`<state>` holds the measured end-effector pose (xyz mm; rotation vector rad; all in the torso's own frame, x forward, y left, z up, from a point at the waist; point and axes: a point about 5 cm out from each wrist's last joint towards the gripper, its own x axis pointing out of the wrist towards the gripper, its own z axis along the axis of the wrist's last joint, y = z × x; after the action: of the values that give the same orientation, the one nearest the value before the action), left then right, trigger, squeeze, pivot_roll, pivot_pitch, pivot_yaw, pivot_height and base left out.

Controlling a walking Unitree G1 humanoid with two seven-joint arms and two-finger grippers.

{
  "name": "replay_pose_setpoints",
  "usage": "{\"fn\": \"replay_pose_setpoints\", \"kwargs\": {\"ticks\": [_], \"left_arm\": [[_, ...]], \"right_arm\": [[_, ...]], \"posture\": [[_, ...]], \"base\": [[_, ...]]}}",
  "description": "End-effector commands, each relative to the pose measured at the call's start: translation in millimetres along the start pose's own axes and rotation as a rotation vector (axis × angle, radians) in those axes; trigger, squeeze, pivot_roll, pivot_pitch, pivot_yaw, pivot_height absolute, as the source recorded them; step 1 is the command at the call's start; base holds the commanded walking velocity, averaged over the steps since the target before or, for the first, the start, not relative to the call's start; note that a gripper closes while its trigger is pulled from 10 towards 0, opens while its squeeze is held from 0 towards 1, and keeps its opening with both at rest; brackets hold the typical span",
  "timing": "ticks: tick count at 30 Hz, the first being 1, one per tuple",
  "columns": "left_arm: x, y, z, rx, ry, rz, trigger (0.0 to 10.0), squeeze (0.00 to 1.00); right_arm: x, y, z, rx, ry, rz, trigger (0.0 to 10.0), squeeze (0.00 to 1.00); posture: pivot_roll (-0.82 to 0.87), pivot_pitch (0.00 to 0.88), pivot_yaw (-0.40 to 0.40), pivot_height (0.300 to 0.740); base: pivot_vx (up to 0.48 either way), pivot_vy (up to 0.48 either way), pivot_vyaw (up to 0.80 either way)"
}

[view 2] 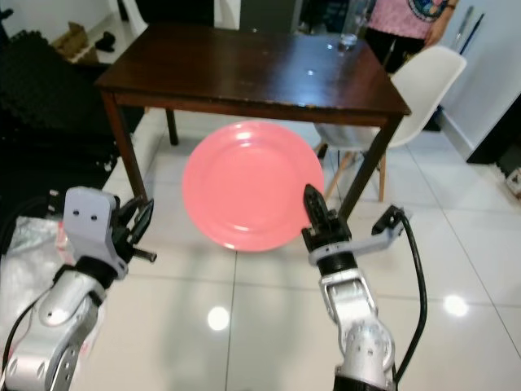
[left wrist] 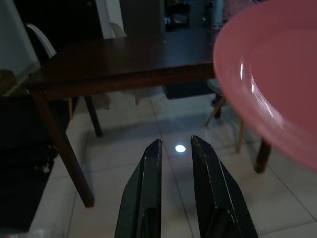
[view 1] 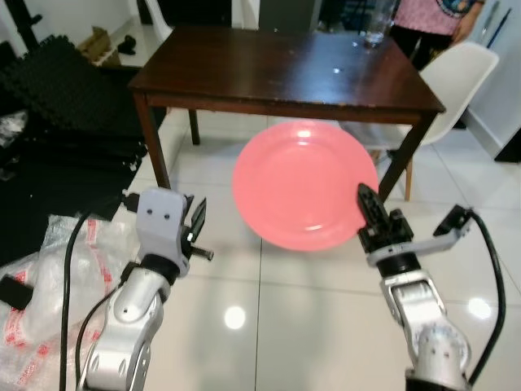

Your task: Setting the table

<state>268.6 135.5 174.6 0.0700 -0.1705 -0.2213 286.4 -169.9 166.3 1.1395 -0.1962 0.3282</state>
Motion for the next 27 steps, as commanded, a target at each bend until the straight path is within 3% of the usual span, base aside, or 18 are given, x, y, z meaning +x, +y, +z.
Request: {"fn": "replay_pose_setpoints", "kwargs": {"ticks": [1,6,21,27], "left_arm": [[2.1,-4.2,-3.1,-0.009,0.01,-0.013,10.0,0.0],[2.5,-4.9,-3.3,-0.01,0.009,-0.018,10.0,0.0],[3.1,-7.7,-5.2,-0.014,0.01,-0.032,10.0,0.0],[3.1,-8.3,-5.5,-0.017,0.011,-0.032,10.0,0.0]], "right_arm": [[0.7,1.8,1.3,0.0,-0.009,0.008,10.0,0.0],[0.7,2.1,1.3,0.002,-0.007,0.011,10.0,0.0],[0.5,1.2,2.2,0.0,-0.009,0.007,10.0,0.0],[1.0,3.3,0.8,-0.05,0.014,0.016,10.0,0.0]], "posture": [[-0.01,0.001,0.045,0.74],[-0.01,0.0,0.046,0.74],[-0.02,0.0,0.047,0.74],[-0.02,0.002,0.047,0.74]], "base": [[0.48,0.0,0.0],[0.48,0.0,0.0],[0.48,0.0,-0.77],[0.48,0.0,-0.18]]}}
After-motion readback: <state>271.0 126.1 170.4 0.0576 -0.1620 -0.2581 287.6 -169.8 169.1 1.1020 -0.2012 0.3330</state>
